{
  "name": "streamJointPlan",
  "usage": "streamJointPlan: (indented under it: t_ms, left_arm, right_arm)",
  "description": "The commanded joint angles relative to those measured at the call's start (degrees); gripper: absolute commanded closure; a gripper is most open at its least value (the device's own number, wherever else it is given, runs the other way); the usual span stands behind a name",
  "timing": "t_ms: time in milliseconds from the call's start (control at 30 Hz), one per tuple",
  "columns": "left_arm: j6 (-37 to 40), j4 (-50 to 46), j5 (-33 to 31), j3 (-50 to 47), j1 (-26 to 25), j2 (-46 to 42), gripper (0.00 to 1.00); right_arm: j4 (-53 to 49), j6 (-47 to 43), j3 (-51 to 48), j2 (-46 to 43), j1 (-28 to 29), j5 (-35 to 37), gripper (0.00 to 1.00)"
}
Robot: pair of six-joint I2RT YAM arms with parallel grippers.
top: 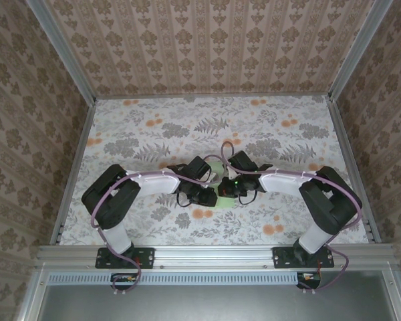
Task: Fold a paper plane with a square sheet of paper (fold left side to right side)
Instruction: Fold the triangle a second time at the center of the table.
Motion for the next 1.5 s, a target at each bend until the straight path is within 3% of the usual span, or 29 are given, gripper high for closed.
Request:
streamJointPlan:
  t_ms: [0,700,1467]
  left_arm:
    - [1.28,-3.76,-2.19,0.31,-0.52,2.03,0.81]
    - [1.17,-4.33,-2.65,-0.06,-0.71,1.88,0.81]
    - [1.34,-4.65,-2.38,0.15,-0.68,2.32,0.81]
  right_arm:
    - [1.14,0.01,1.44,1.25,0.29,-0.73,1.0]
    - [-6.19,-3.64,3.71,5.24,-0.19,4.93,1.0]
    - [-11.05,-9.88,6.65,5.58,-7.81,6.07,0.99]
